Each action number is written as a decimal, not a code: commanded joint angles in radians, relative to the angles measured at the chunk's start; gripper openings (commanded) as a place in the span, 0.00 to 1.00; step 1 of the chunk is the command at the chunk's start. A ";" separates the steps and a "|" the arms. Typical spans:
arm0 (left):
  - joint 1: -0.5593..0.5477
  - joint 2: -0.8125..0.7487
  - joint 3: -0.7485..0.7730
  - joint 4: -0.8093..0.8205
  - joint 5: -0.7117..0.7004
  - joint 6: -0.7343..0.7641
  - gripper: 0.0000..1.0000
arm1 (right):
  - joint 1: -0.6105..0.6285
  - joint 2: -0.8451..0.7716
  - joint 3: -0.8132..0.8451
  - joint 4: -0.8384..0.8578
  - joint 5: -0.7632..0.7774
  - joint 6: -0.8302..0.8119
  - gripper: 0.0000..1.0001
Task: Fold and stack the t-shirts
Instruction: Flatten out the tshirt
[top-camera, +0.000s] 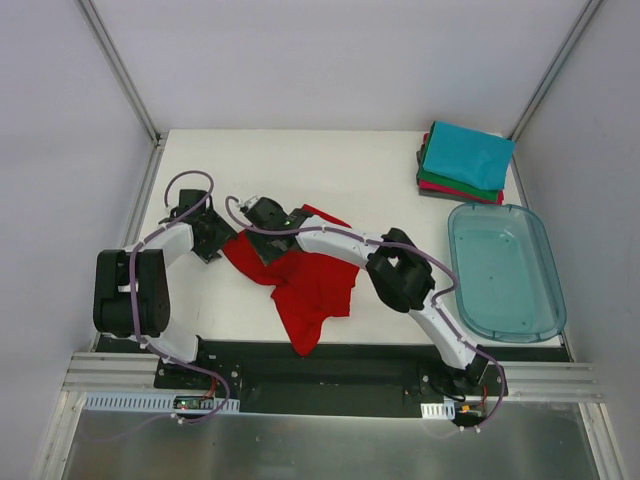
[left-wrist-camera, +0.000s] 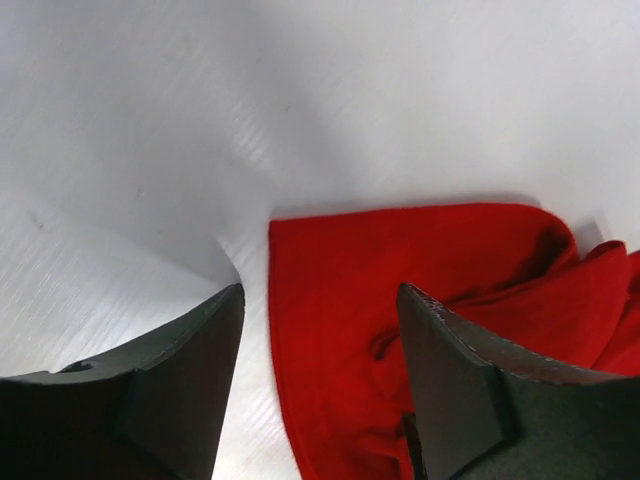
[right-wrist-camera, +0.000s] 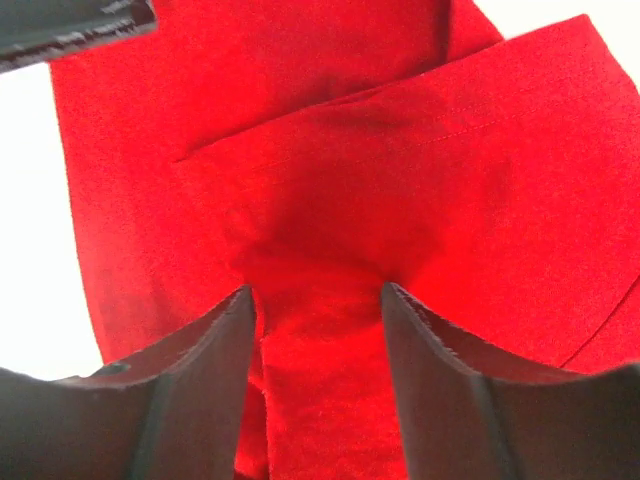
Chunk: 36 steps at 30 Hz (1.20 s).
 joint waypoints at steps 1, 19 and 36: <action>0.002 0.094 0.018 -0.023 0.015 0.026 0.59 | -0.004 0.031 0.065 -0.018 0.039 0.005 0.47; 0.001 -0.152 -0.023 -0.022 -0.034 0.086 0.00 | -0.090 -0.578 -0.362 0.000 0.253 0.026 0.01; 0.001 -0.928 0.450 -0.097 -0.043 0.220 0.00 | -0.233 -1.390 -0.300 -0.181 0.196 -0.141 0.01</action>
